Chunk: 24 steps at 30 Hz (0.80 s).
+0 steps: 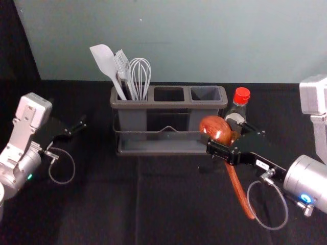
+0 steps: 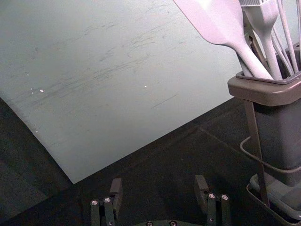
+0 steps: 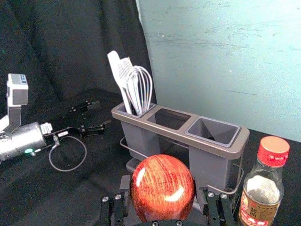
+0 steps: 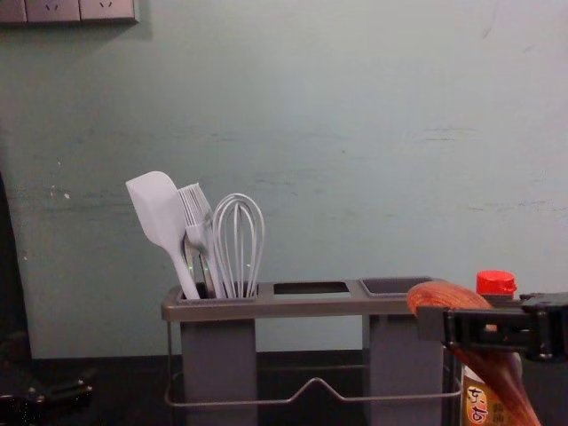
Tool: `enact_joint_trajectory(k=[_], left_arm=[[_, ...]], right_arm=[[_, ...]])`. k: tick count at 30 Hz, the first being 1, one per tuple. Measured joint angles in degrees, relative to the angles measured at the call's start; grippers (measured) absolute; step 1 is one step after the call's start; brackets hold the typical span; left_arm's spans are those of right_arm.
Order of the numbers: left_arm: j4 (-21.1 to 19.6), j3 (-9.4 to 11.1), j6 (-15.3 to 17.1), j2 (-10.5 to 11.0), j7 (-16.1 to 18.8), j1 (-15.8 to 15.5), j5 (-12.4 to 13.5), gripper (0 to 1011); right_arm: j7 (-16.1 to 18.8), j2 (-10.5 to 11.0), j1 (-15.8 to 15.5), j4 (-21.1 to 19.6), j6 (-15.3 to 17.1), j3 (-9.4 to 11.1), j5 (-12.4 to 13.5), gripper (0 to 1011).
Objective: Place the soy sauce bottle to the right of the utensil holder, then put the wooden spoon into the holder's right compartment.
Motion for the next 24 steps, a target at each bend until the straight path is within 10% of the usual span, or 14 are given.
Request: enact_joint_trajectory(k=[8,24], left_arm=[[0.0,0.0,0.0,0.0,0.0,0.0,0.0,1005],[0.0,0.0,0.0,0.0,0.0,0.0,0.0,1005]], right_arm=[[-0.3,-0.2,-0.6,-0.1,-2.0,0.3,0.1,835],[-2.0,-5.4,-2.0,-3.2,-26.1,3.0,2.5,835]])
